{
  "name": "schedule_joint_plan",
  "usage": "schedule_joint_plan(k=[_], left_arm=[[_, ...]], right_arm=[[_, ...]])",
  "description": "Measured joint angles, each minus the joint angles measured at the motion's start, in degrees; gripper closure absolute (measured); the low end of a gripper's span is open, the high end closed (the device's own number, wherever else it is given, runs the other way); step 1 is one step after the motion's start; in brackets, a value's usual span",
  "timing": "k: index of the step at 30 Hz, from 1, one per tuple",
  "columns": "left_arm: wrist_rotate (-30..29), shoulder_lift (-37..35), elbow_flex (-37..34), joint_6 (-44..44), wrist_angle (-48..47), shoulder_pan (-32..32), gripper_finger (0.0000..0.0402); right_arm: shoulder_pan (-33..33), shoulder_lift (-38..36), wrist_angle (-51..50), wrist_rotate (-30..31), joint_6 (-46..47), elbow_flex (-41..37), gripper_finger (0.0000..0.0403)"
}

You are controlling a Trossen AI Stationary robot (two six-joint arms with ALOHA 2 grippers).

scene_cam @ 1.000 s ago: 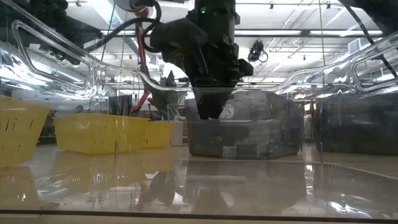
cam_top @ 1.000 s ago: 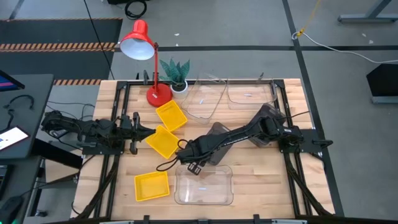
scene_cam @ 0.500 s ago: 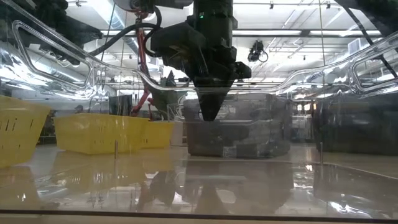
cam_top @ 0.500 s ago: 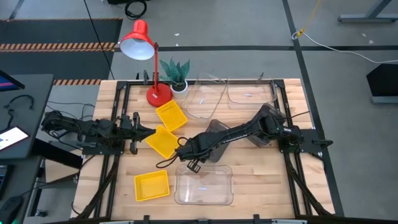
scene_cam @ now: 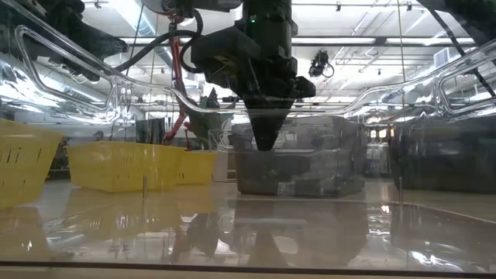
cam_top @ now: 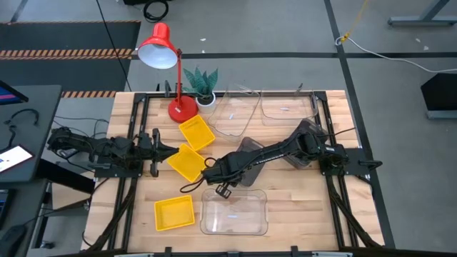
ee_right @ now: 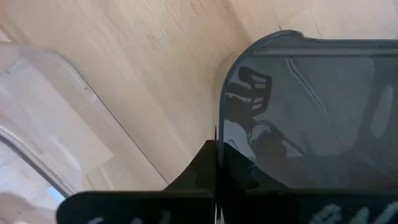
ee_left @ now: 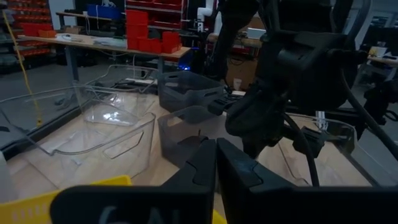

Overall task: Stack baskets by color
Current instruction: Stack the left black bin on the stacked black bins

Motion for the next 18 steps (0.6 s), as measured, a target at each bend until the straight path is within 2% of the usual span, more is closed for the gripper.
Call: schedule_joint_plan(k=[18], left_arm=[[0.0, 0.0, 0.0, 0.3, -2.3, -1.2, 0.0389]], right_arm=[[0.0, -0.9, -3.7, -1.3, 0.3, 1.5, 0.0400]])
